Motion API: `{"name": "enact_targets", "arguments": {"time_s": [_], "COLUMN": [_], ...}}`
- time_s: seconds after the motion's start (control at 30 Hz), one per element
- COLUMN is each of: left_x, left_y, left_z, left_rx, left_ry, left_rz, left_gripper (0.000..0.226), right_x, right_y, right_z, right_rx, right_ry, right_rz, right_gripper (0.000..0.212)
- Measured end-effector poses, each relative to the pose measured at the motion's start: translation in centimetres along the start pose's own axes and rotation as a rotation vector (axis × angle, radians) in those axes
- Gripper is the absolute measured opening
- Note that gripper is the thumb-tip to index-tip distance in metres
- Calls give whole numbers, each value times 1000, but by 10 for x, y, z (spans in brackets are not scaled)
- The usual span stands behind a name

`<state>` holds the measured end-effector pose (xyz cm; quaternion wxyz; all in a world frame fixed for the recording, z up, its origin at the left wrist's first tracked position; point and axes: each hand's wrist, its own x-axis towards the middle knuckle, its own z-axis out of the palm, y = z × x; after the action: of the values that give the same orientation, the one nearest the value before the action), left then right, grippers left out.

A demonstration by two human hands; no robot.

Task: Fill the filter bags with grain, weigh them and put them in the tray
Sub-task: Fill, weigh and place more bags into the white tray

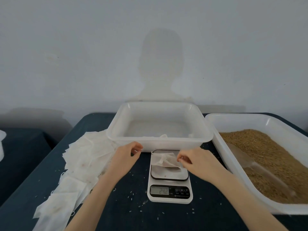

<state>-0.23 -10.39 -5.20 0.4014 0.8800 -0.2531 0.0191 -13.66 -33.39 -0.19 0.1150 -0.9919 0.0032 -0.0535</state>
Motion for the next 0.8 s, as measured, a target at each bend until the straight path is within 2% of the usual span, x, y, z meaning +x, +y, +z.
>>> {"name": "enact_targets", "arguments": {"time_s": [0.2, 0.4, 0.5, 0.57, 0.67, 0.73, 0.8], "left_x": [-1, -2, -3, -2, 2, 7, 12], "left_y": [-7, -3, 7, 16, 27, 32, 33], "left_z": [0, -1, -1, 3, 10, 14, 18], "left_rx": [41, 39, 101, 170, 271, 279, 245], "left_ry": [20, -2, -86, -162, -170, -169, -177], "left_rz": [-48, -46, 8, 82, 137, 130, 134], "left_gripper": [26, 19, 23, 27, 12, 5, 8], "right_x": [4, 4, 7, 11, 20, 28, 36], "right_y": [7, 8, 2, -6, -20, -28, -33], "right_z": [23, 34, 38, 41, 48, 52, 55], "right_rx": [-13, -25, 16, 44, 9, -42, -133], "right_ry": [74, 75, 77, 98, 105, 119, 142], "right_rz": [36, 54, 59, 38, -22, -48, -54], "right_gripper": [17, 19, 18, 27, 44, 43, 35]}}
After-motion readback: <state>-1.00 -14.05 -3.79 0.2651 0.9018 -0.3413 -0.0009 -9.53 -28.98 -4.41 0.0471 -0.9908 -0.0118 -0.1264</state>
